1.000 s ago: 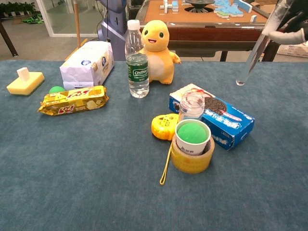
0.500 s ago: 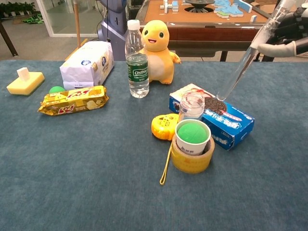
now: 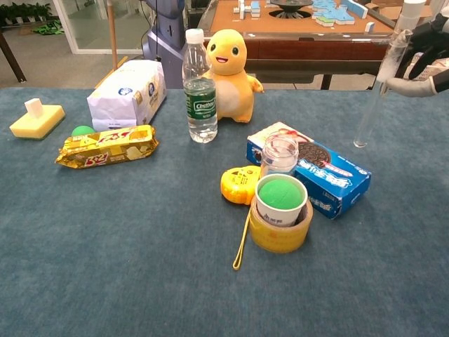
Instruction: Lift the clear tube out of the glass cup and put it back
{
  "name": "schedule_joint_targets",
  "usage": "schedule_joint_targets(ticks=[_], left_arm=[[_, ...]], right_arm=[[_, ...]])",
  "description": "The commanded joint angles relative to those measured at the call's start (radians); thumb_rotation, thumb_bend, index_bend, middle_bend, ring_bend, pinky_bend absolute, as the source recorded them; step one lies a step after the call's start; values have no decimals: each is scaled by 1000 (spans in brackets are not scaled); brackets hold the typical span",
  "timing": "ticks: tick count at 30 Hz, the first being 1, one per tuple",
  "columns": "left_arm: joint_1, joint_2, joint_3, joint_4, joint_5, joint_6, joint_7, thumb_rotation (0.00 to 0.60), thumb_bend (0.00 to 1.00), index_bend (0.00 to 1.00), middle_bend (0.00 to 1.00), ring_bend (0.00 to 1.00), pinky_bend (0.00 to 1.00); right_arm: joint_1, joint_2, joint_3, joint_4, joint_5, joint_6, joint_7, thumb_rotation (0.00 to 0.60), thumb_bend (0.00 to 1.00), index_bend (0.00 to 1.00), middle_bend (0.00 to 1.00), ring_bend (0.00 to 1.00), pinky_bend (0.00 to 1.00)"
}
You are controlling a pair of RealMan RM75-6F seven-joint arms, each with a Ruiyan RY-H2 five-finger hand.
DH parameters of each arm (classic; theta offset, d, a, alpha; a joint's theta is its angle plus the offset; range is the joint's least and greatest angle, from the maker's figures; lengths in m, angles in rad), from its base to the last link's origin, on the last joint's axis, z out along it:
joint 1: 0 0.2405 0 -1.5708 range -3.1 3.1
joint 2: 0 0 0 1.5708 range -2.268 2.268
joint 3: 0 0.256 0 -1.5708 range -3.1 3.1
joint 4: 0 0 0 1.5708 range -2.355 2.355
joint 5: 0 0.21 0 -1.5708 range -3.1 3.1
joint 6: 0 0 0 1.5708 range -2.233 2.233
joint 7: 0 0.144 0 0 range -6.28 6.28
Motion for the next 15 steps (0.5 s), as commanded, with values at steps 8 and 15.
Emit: schedule_joint_targets(ticks=[8,15], left_arm=[[-3,1,1,-5,4,-3,4,600,272,0,0,0,0],[-7,4,-2,-11,3,-6,11,600,272,0,0,0,0]], right_arm=[[-21,46,8,-32,-49,-54,446,600,545,665,394,295,361],[-29,-64,3,86,-87,100,148,600,544,665,394,295,361]])
